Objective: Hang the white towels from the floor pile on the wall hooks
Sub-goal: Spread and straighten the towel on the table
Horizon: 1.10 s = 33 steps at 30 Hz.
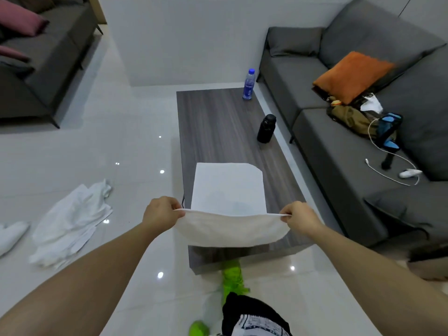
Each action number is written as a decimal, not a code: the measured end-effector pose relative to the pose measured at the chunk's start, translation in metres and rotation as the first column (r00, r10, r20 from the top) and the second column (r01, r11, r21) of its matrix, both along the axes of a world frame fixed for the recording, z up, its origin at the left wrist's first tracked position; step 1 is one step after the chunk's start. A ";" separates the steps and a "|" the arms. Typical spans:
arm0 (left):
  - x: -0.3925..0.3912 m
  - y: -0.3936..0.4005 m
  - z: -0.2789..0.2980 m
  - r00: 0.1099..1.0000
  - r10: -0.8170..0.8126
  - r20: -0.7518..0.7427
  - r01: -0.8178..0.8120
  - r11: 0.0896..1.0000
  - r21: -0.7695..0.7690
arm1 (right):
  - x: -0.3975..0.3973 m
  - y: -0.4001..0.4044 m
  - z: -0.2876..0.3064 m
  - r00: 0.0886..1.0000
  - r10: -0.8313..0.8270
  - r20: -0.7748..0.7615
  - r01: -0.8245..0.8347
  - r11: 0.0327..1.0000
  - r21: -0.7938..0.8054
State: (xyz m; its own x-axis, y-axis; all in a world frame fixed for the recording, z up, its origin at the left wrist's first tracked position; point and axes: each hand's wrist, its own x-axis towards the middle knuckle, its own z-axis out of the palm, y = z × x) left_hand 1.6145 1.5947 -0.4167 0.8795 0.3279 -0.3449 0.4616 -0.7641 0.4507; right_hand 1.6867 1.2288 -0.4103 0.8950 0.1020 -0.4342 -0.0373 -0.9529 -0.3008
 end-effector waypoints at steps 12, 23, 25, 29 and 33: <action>0.098 -0.003 -0.010 0.999 0.037 0.021 -0.038 0.999 0.028 | 0.094 -0.002 -0.015 0.994 -0.093 0.059 0.090 0.995 0.050; 0.279 0.005 -0.082 0.990 0.138 -0.022 -0.135 0.985 0.106 | 0.273 0.022 -0.099 0.981 -0.189 -0.050 0.192 0.980 0.048; 0.292 0.003 -0.102 0.984 0.172 -0.037 -0.167 0.980 0.106 | 0.290 0.028 -0.118 0.974 -0.215 -0.070 0.219 0.974 0.054; 0.278 -0.005 -0.146 0.951 0.179 -0.252 -0.172 0.984 0.047 | 0.286 0.030 -0.160 0.953 -0.249 -0.172 0.262 0.963 0.059; 0.229 -0.014 -0.198 0.883 0.173 -0.437 -0.175 0.984 0.037 | 0.245 0.013 -0.214 0.898 -0.276 -0.342 0.287 0.958 -0.017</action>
